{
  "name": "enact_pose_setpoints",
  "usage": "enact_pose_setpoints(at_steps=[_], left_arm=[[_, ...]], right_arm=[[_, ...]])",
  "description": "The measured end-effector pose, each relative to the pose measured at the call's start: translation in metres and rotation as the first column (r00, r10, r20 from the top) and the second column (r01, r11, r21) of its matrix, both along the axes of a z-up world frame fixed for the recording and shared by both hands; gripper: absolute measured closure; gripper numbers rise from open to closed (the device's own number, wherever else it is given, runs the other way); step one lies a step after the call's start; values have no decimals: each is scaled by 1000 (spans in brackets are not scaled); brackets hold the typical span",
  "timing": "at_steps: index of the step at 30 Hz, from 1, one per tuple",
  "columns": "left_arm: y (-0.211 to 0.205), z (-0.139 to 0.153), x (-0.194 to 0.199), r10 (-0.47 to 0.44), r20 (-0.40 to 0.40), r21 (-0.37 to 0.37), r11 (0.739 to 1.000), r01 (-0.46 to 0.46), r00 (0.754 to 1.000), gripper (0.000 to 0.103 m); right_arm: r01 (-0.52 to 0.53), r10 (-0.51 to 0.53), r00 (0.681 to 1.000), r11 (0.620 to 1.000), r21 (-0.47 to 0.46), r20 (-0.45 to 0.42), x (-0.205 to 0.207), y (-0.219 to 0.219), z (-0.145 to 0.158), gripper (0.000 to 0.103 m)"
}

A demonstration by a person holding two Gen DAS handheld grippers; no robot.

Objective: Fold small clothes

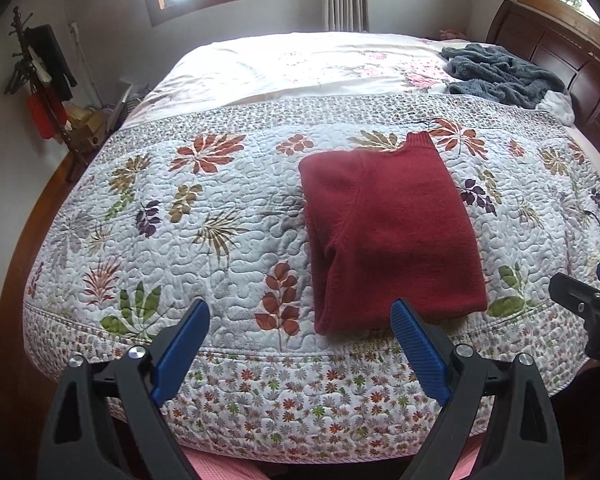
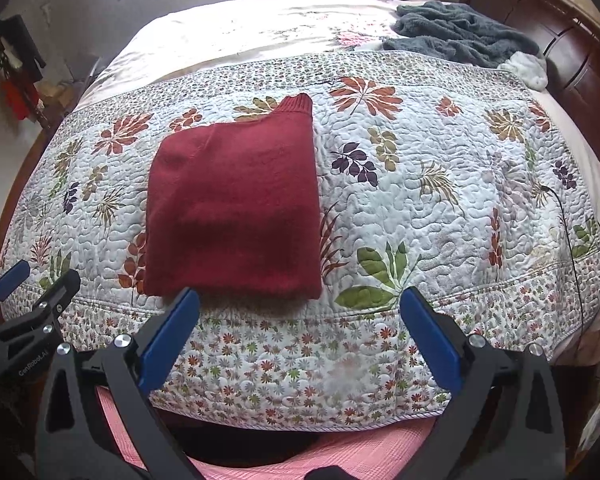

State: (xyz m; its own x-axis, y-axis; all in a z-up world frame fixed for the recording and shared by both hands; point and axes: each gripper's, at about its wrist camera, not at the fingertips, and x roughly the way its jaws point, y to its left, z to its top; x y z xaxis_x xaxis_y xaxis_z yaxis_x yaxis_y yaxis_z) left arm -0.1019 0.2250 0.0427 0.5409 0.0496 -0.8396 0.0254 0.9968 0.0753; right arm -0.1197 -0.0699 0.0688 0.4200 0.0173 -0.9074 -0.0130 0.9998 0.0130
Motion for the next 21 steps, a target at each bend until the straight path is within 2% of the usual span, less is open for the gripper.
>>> enact_pose_setpoints(at_steps=[21], left_arm=[[-6, -20, 23, -2, -57, 17, 1000, 3, 998, 11]], right_arm=[[2, -1, 999, 1000, 22, -45, 22, -6, -19, 4]])
